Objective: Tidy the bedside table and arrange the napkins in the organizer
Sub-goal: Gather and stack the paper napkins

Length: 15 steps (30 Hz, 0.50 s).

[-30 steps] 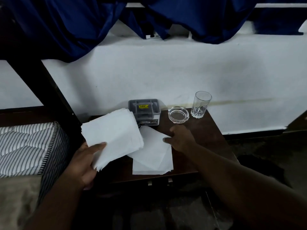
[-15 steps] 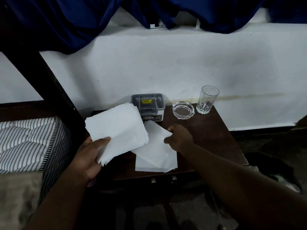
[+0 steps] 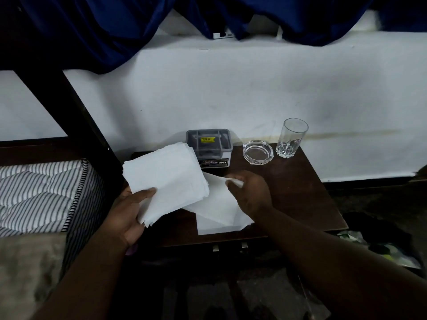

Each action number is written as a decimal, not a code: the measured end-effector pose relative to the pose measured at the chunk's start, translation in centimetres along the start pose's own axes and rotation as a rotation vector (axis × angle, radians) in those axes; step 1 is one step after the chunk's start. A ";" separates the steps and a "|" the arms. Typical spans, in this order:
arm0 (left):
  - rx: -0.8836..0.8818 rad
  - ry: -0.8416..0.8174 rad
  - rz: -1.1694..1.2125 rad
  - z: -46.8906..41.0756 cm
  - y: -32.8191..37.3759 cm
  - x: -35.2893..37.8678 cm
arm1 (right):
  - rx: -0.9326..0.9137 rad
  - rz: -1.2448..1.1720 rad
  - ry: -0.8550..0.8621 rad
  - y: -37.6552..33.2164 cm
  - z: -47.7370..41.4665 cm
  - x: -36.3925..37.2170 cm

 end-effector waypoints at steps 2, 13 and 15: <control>0.003 0.001 -0.006 0.0 0.0 0.1 | 0.110 -0.122 0.025 0.4 -0.3 -0.6; 0.049 0.084 -0.029 0.6 0.5 -0.9 | 0.540 -0.657 0.080 3.1 -0.3 -3.4; 0.044 0.090 -0.040 0.7 0.4 -1.2 | 0.676 -0.718 0.113 5.1 0.8 -2.5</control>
Point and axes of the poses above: each hand's wrist, its own z-axis away from the middle knuckle, its own x-axis out of the palm, y = z × x, the point moved 9 cm from there along -z, towards the middle knuckle, and after that the axes turned 2 degrees about y, right-handed, at the moved point
